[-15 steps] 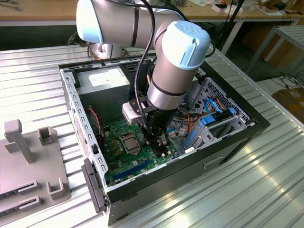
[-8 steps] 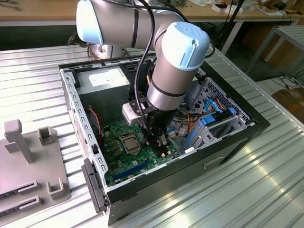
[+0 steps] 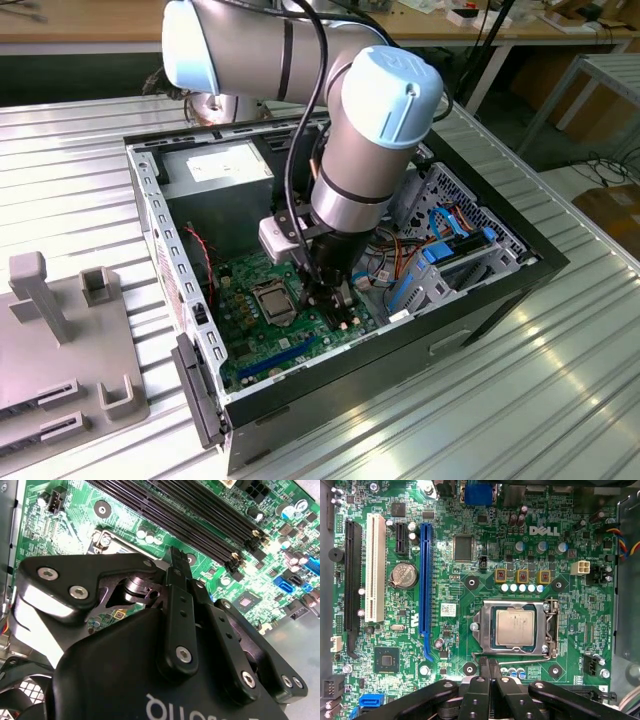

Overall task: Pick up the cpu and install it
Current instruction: 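Install the first cpu locking lever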

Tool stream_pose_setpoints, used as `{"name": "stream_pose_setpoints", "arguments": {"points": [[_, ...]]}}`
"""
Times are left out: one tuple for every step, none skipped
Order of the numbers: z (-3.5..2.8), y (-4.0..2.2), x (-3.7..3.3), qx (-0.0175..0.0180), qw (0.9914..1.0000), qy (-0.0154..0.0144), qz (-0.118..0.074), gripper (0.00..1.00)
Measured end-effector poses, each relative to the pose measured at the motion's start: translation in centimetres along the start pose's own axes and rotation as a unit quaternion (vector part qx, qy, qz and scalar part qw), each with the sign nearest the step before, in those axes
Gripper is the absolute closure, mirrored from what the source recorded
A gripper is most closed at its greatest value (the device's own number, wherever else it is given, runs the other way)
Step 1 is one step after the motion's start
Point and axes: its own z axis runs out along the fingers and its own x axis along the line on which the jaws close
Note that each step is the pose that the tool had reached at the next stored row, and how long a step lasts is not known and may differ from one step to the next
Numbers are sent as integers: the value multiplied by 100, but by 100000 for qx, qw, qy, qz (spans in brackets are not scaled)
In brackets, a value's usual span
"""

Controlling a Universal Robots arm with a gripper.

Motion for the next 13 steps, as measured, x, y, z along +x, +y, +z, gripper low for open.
{"name": "stream_pose_setpoints", "arguments": {"points": [[2, -2, 0, 0, 100000, 4, -10, 89], [9, -5, 0, 3, 100000, -6, -23, 89], [13, -6, 0, 5, 100000, -5, -23, 89], [17, -7, 0, 1, 100000, -3, -30, 89], [23, -10, 0, 1, 100000, 1, -42, 89], [25, -11, 0, 0, 100000, 2, -47, 89], [28, -12, 0, 2, 100000, 4, -51, 89], [31, -15, 0, 3, 100000, 0, -60, 89], [33, -17, 0, 3, 100000, 2, -67, 89], [35, -19, 0, 3, 100000, 3, -73, 89], [37, -20, 0, 2, 100000, 5, -78, 89], [40, -21, 0, 5, 100000, 2, -81, 89], [43, -22, 0, 6, 100000, 1, -88, 89]]}}
